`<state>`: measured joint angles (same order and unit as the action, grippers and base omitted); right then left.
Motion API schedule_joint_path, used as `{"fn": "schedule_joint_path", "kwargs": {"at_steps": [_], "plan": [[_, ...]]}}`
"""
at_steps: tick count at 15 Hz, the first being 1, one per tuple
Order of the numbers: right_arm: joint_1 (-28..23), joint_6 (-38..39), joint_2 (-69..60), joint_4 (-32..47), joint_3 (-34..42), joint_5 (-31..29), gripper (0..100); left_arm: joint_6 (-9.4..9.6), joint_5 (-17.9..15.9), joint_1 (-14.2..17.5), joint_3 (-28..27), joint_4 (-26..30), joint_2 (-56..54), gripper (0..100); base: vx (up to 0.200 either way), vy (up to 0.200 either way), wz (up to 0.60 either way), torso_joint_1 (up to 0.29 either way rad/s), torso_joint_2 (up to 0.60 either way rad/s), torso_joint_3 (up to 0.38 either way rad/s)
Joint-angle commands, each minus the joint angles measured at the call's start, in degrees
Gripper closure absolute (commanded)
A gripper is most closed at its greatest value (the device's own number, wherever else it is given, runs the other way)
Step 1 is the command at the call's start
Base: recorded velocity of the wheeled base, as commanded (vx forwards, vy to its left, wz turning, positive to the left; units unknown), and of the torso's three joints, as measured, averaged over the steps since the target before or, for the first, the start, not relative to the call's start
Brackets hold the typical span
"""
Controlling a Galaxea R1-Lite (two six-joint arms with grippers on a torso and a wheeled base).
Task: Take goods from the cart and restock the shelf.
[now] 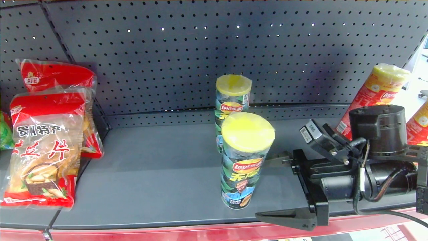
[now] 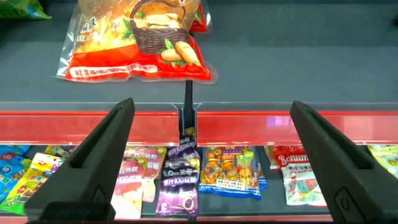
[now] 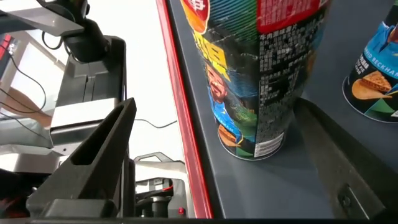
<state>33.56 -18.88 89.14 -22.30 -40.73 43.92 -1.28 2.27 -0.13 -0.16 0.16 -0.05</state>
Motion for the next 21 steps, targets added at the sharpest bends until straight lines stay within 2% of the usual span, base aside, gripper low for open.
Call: {"fn": "schedule_joint_path", "kwargs": {"at_steps": [1, 14, 21], "plan": [[0.01, -0.01, -0.02, -0.03, 0.04, 0.02, 0, -0.04, 0.11, 0.05, 0.07, 0.02, 0.05, 0, 0.0, 0.0, 0.0, 0.0, 0.0, 0.0], [-1.39, 0.25, 0.42, -0.12, 2.23, 0.02, 0, -0.04, 0.11, -0.04, -0.02, 0.02, 0.05, 0, 0.0, 0.0, 0.0, 0.0, 0.0, 0.0], [-5.52, 0.25, 1.57, -0.12, 2.23, 0.02, 0, -0.04, 0.02, -0.04, -0.02, 0.02, 0.05, 0, 0.0, 0.0, 0.0, 0.0, 0.0, 0.0]]}}
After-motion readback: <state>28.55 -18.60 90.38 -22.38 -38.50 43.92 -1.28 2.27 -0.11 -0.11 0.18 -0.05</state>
